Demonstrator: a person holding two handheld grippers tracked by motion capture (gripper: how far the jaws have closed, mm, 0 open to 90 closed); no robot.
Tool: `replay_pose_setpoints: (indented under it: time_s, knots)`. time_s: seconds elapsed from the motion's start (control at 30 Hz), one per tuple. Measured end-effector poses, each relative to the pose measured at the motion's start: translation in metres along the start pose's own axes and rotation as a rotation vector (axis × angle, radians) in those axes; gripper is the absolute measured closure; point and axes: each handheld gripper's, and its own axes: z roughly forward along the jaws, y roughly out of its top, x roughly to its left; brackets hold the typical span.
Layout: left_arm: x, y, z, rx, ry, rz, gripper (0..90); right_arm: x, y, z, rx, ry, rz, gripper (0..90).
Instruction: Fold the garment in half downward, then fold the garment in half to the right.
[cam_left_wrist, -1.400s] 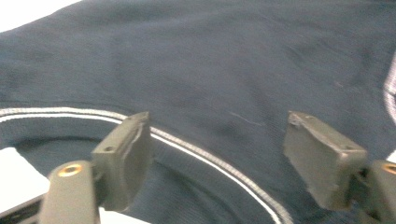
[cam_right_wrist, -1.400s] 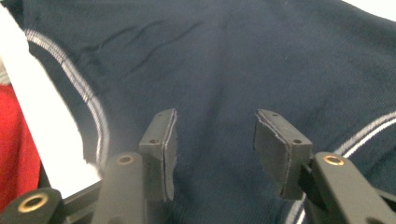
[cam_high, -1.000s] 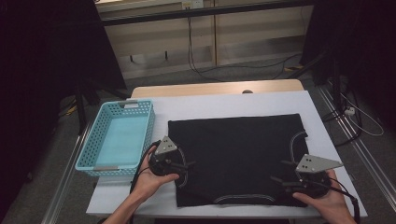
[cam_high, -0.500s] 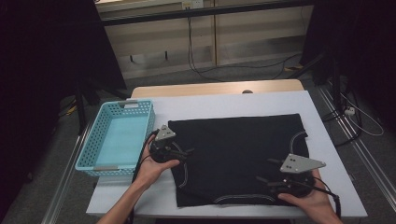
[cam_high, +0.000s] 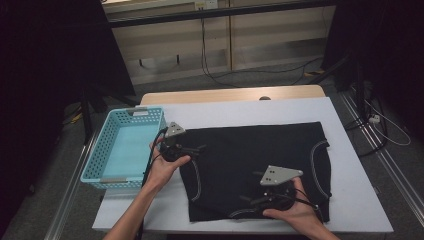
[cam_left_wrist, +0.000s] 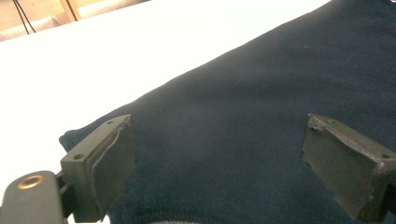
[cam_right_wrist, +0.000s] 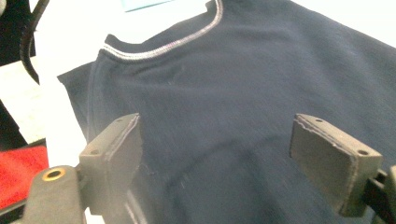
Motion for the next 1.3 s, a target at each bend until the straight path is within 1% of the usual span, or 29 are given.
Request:
replay_pose_setpoints:
  time_s: [0.07, 0.1, 0.13, 0.2, 0.23, 0.3, 0.37, 0.4, 0.43, 0.5, 0.53, 0.57, 0.63, 0.7, 0.73, 0.8, 0.83, 0.87, 0.9, 0.97, 1.0, 1.03, 1.07, 1.1, 1.13, 1.17, 1.2, 1.23, 1.3]
  knots:
    - [0.004, 0.001, 0.002, 0.022, 0.009, -0.033, 9.7, 0.002, 0.003, 0.007, 0.004, 0.012, -0.009, 17.0]
    - [0.006, 0.0, 0.003, 0.032, 0.016, -0.037, 9.7, 0.004, 0.006, 0.012, 0.007, 0.014, -0.017, 17.1]
    - [0.007, 0.0, 0.003, 0.036, 0.018, -0.031, 9.7, 0.006, 0.008, 0.017, 0.012, 0.022, -0.019, 17.1]
    - [0.011, -0.001, 0.005, 0.054, 0.024, -0.058, 9.2, 0.009, 0.011, 0.023, 0.018, 0.041, -0.023, 17.3]
    - [0.013, -0.001, 0.005, 0.054, 0.026, -0.063, 9.1, 0.011, 0.013, 0.027, 0.02, 0.05, -0.027, 17.5]
    - [0.015, 0.001, 0.007, 0.055, 0.03, -0.049, 10.4, 0.014, 0.016, 0.033, 0.034, 0.071, -0.037, 18.5]
    - [0.017, 0.004, 0.009, 0.056, 0.047, -0.041, 10.4, 0.019, 0.019, 0.043, 0.045, 0.097, -0.048, 18.8]
    - [0.018, 0.005, 0.011, 0.06, 0.038, -0.043, 10.9, 0.02, 0.02, 0.044, 0.049, 0.103, -0.052, 19.0]
    - [0.019, 0.005, 0.013, 0.065, 0.044, -0.041, 11.7, 0.023, 0.022, 0.049, 0.053, 0.114, -0.063, 19.0]
    - [0.021, 0.006, 0.017, 0.069, 0.047, -0.04, 11.8, 0.028, 0.025, 0.054, 0.056, 0.134, -0.068, 19.6]
    - [0.022, 0.006, 0.018, 0.077, 0.051, -0.042, 11.9, 0.03, 0.026, 0.057, 0.062, 0.148, -0.072, 19.6]
    - [0.024, 0.006, 0.02, 0.081, 0.054, -0.055, 11.8, 0.032, 0.027, 0.06, 0.066, 0.156, -0.075, 20.8]
    - [0.026, 0.006, 0.024, 0.094, 0.073, -0.054, 11.7, 0.034, 0.028, 0.066, 0.075, 0.17, -0.077, 24.7]
    - [0.029, 0.006, 0.027, 0.115, 0.091, -0.082, 11.7, 0.036, 0.027, 0.071, 0.09, 0.181, -0.075, 24.7]
    - [0.03, 0.006, 0.028, 0.114, 0.094, -0.094, 11.5, 0.037, 0.026, 0.073, 0.099, 0.181, -0.078, 24.7]
    - [0.031, 0.007, 0.031, 0.106, 0.103, -0.093, 11.7, 0.037, 0.021, 0.074, 0.104, 0.186, -0.07, 25.1]
    - [0.032, 0.007, 0.033, 0.104, 0.095, -0.086, 11.5, 0.038, 0.02, 0.074, 0.106, 0.188, -0.073, 25.3]
    - [0.033, 0.006, 0.035, 0.105, 0.076, -0.094, 9.6, 0.038, 0.019, 0.075, 0.112, 0.187, -0.078, 25.3]
    - [0.034, 0.006, 0.038, 0.108, 0.077, -0.104, 8.5, 0.037, 0.019, 0.075, 0.112, 0.187, -0.079, 25.3]
    - [0.035, 0.006, 0.042, 0.125, 0.106, -0.078, 10.8, 0.037, 0.019, 0.076, 0.113, 0.19, -0.082, 25.5]
    - [0.036, 0.006, 0.043, 0.125, 0.104, -0.084, 11.4, 0.037, 0.018, 0.076, 0.113, 0.188, -0.083, 25.6]
    - [0.036, 0.006, 0.044, 0.117, 0.104, -0.101, 11.9, 0.037, 0.018, 0.076, 0.115, 0.189, -0.084, 25.6]
    - [0.036, 0.006, 0.044, 0.117, 0.104, -0.101, 12.9, 0.037, 0.018, 0.076, 0.115, 0.189, -0.084, 25.6]
    - [0.036, 0.006, 0.045, 0.117, 0.114, -0.094, 15.0, 0.037, 0.017, 0.076, 0.116, 0.188, -0.09, 26.3]
    - [0.035, 0.006, 0.047, 0.127, 0.135, -0.074, 16.1, 0.037, 0.017, 0.075, 0.115, 0.187, -0.086, 26.4]
    - [0.036, 0.006, 0.049, 0.132, 0.142, -0.068, 17.2, 0.036, 0.016, 0.074, 0.119, 0.187, -0.087, 26.7]
    - [0.039, 0.005, 0.051, 0.131, 0.148, -0.083, 19.3, 0.036, 0.016, 0.074, 0.119, 0.187, -0.091, 27.0]
    - [0.041, 0.003, 0.053, 0.143, 0.149, -0.08, 20.3, 0.037, 0.016, 0.073, 0.117, 0.187, -0.086, 27.0]
    - [0.045, 0.001, 0.056, 0.156, 0.167, -0.078, 20.2, 0.037, 0.015, 0.073, 0.119, 0.183, -0.089, 27.2]
